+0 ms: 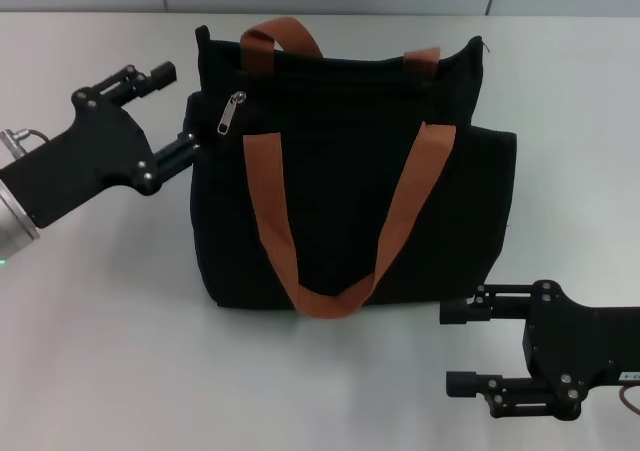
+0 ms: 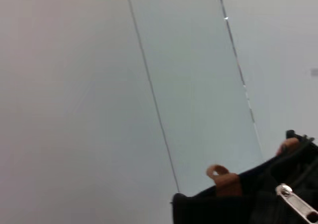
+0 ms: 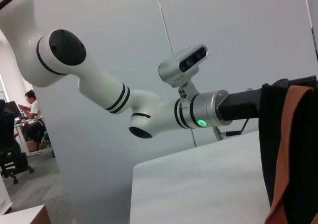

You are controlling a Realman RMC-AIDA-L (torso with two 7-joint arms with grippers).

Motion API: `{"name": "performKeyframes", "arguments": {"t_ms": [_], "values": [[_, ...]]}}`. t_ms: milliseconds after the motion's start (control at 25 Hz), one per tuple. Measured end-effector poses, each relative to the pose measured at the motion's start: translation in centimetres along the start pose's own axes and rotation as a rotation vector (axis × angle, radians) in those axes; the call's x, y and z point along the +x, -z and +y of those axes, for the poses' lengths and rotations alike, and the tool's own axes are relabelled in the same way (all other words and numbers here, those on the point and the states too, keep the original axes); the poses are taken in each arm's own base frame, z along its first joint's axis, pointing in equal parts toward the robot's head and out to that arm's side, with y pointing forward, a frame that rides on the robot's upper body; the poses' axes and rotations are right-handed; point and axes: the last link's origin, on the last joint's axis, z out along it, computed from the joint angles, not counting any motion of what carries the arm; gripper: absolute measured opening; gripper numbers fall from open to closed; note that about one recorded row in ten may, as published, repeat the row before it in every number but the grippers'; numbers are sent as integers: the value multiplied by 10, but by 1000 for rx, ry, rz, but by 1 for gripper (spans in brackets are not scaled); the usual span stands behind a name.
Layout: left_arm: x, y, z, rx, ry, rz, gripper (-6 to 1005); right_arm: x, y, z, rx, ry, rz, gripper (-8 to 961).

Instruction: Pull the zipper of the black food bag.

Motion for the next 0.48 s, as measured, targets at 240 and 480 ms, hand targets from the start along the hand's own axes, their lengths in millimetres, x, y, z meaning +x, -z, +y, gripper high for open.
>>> {"name": "performKeyframes", "arguments": {"t_ms": [240,480], "values": [[-1,-2,6,-53,-29,-10,616,-1,0,0,-2,2,-1,637],[1,-4,7,-74,-34,-2,435,-3,0,2,-17,3,-17,635]]}}
